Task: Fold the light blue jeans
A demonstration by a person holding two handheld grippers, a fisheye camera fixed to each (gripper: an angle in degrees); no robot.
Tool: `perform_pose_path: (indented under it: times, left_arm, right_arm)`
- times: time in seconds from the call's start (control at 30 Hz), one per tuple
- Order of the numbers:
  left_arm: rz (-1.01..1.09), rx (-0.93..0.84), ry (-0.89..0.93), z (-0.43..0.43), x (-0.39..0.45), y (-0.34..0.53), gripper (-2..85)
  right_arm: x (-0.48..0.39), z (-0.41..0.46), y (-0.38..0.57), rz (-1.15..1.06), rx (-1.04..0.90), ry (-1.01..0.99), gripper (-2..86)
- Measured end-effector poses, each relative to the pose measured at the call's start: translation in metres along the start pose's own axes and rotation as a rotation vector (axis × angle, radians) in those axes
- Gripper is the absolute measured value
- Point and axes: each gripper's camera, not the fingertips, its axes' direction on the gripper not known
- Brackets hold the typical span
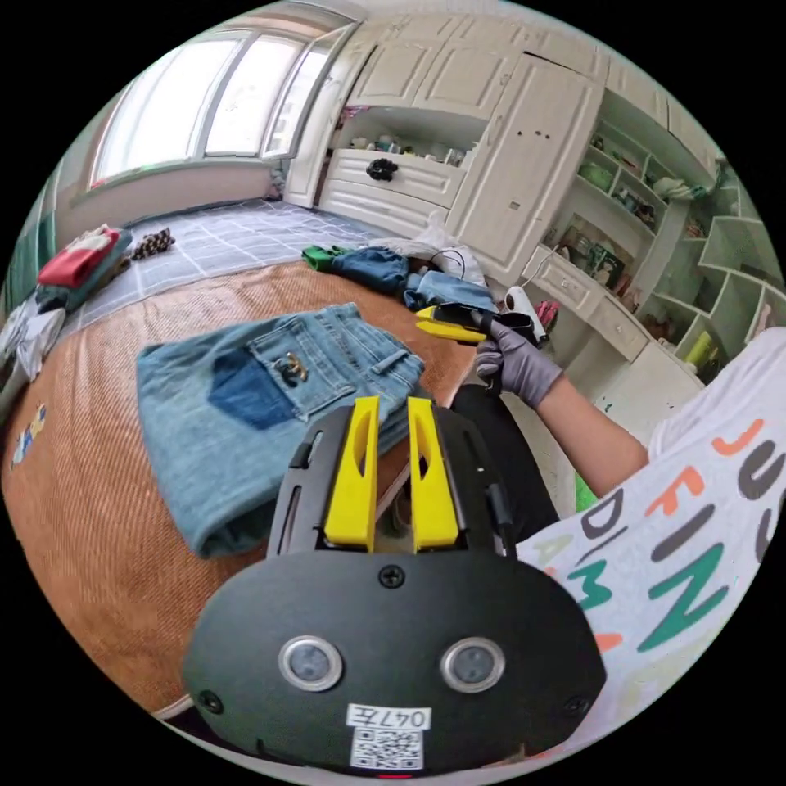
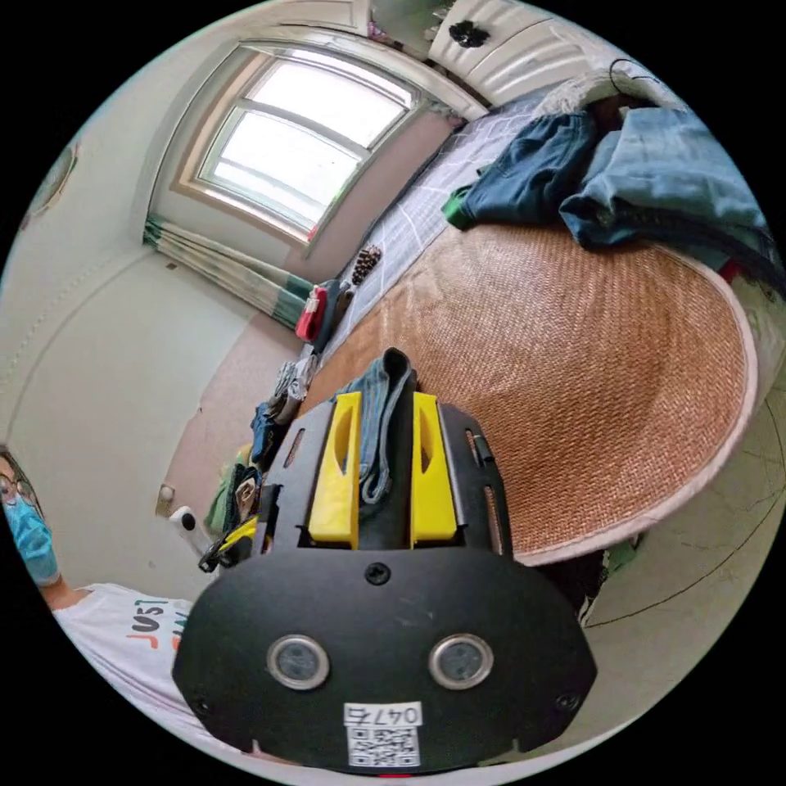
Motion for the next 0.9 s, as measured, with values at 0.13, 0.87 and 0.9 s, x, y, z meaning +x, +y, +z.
perform_pose_path:
  times: [0.13,0.87,0.9]
  left_arm:
    - [-0.364,-0.042,0.200,-0.009,-0.096,0.065,3.8]
    - [-0.948,0.288,0.235,0.078,-0.249,0.290,-0.9]
    - [-0.966,0.291,0.248,0.082,-0.254,0.298,-0.9]
  right_arm:
    - [-0.025,0.051,0.000,-0.113,-0.259,0.040,13.1]
    - [0.012,0.072,0.035,-0.127,-0.403,-0.011,0.7]
    - [0.025,0.076,0.040,-0.102,-0.407,-0.019,0.7]
